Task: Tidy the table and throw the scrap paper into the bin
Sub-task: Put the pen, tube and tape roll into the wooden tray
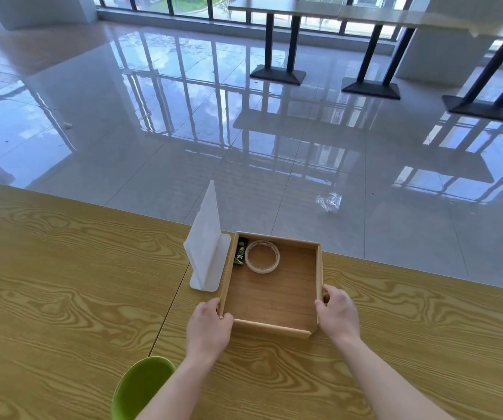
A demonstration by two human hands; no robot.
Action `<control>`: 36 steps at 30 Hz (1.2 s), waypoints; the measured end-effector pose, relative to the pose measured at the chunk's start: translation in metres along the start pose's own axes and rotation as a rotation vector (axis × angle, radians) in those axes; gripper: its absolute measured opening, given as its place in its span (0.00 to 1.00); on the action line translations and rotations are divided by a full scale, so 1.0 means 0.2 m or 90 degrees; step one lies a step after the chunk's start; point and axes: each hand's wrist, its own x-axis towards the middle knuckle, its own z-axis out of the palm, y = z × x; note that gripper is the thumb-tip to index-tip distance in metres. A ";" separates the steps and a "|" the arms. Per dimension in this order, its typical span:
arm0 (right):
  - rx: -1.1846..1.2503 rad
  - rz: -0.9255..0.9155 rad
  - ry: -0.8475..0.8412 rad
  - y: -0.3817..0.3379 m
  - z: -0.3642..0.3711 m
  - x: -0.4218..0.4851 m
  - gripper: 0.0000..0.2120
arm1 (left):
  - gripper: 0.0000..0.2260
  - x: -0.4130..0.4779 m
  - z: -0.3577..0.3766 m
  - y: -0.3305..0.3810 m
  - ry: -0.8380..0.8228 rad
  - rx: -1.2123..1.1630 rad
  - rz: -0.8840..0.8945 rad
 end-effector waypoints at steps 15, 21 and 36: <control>-0.009 0.005 0.006 0.00 0.02 -0.05 0.14 | 0.17 0.00 -0.01 -0.01 -0.008 -0.005 -0.007; 0.003 0.005 0.004 0.01 0.02 -0.06 0.14 | 0.13 0.00 -0.02 -0.01 -0.005 -0.006 0.012; -0.042 -0.078 0.013 -0.06 -0.10 -0.11 0.23 | 0.27 -0.09 -0.08 0.09 0.037 0.197 0.225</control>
